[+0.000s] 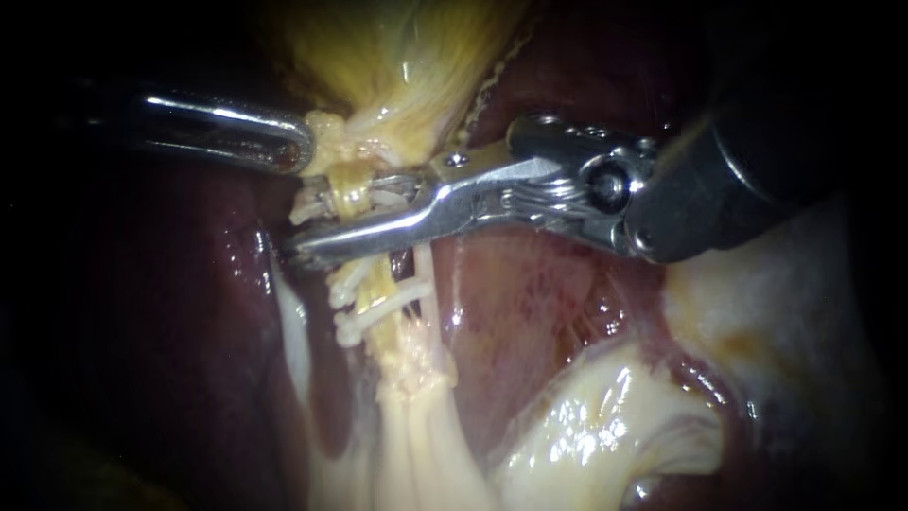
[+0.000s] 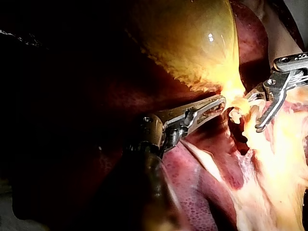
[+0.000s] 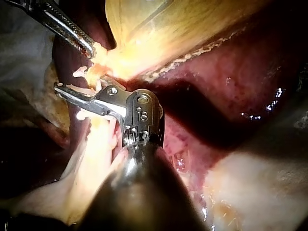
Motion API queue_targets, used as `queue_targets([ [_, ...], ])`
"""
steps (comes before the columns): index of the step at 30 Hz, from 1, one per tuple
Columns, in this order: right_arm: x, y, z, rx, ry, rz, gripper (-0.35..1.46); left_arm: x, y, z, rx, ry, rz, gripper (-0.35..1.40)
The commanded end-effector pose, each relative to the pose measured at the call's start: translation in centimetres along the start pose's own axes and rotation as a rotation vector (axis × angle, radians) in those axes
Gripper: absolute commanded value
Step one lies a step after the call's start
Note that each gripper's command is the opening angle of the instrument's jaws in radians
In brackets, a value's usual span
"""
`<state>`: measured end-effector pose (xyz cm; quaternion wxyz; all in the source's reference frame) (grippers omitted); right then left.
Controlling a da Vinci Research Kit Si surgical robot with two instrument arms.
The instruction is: Clipping third clip left tube
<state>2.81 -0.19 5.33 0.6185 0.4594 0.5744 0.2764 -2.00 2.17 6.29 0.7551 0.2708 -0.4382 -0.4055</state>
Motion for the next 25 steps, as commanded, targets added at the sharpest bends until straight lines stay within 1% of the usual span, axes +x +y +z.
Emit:
queue_targets([
  [1,-0.02,0.01,-0.01,-0.001,0.000,0.005,0.20,0.00,0.00,0.00,0.000,0.000,0.000,-0.35],
  [2,-0.02,0.01,-0.02,-0.001,0.000,0.005,0.16,0.00,0.00,0.00,0.000,0.000,0.000,-0.35],
  [5,-0.02,0.03,-0.03,-0.004,0.001,0.011,-0.04,0.00,0.00,0.00,0.000,0.000,0.000,-0.35],
  [7,-0.02,0.03,-0.04,-0.004,0.001,0.017,-0.22,0.00,0.00,0.01,0.000,0.000,0.000,-0.35],
  [8,-0.02,0.03,-0.04,-0.003,0.001,0.040,-0.35,0.00,0.00,0.01,0.000,0.000,0.000,-0.35],
  [9,-0.03,0.03,-0.05,-0.003,0.001,0.070,-0.35,0.00,0.00,0.01,0.000,0.000,0.000,-0.35],
  [10,-0.03,0.04,-0.06,-0.009,0.005,0.075,-0.35,0.00,0.00,0.01,0.000,0.000,0.000,-0.35],
  [20,-0.10,0.10,-0.06,-0.013,0.008,0.070,-0.35,0.00,0.00,0.01,0.000,0.000,0.000,-0.35],
  [25,-0.11,0.12,-0.08,-0.014,0.008,0.070,-0.35,0.00,0.00,0.01,0.000,0.000,0.000,-0.35],
])
